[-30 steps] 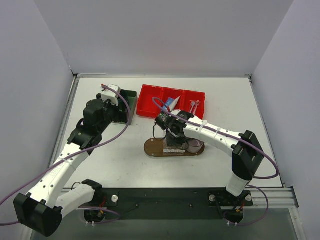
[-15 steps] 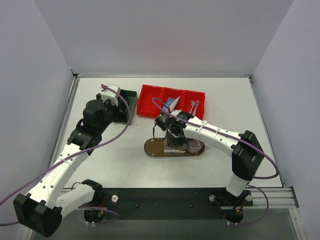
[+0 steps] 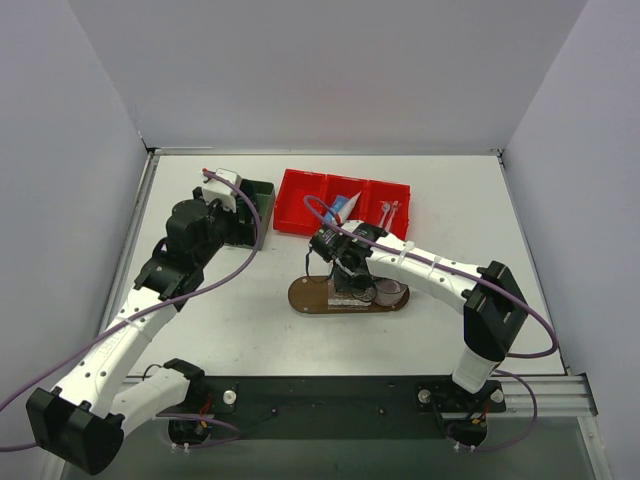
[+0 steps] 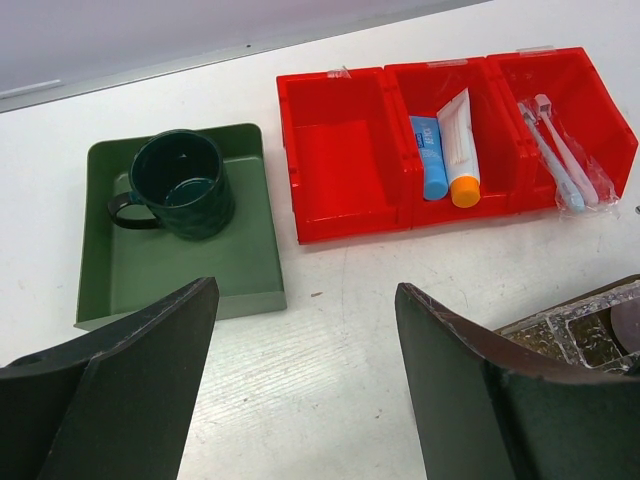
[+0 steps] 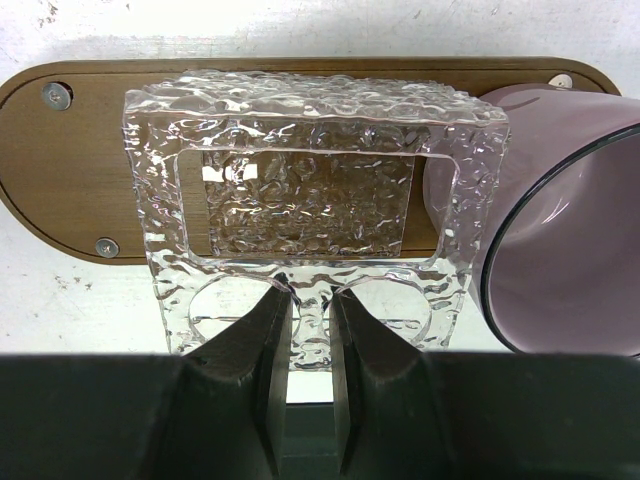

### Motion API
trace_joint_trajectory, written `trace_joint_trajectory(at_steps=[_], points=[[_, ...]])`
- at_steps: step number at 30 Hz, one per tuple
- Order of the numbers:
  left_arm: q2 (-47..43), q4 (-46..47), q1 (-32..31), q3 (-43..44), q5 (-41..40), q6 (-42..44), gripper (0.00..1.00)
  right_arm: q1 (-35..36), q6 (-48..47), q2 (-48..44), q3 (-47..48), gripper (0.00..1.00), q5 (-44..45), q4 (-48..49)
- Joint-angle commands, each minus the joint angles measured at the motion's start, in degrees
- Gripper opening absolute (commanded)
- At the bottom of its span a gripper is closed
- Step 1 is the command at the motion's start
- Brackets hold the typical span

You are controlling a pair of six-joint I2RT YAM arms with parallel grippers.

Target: Prepare toiletry sets of a toothbrush and toothpaste on the tray

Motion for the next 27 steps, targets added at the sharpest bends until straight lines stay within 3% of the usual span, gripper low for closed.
trace_joint_trajectory(at_steps=[1, 15, 27], points=[[-1.4, 0.8, -0.3, 0.7, -0.5, 0.1, 0.82, 0.1, 0.2, 0.6, -0.7, 0.06, 2.0, -2.8], [-1.7, 0.8, -0.4, 0.7, -0.4, 0.3, 0.82, 0.1, -0.1, 0.7, 0.2, 0.28, 2.6, -3.7], [-1.7, 0.8, -0.5, 0.6, -0.5, 0.3, 0.82, 0.1, 0.0, -1.3, 1.8, 0.36, 3.6, -4.0]])
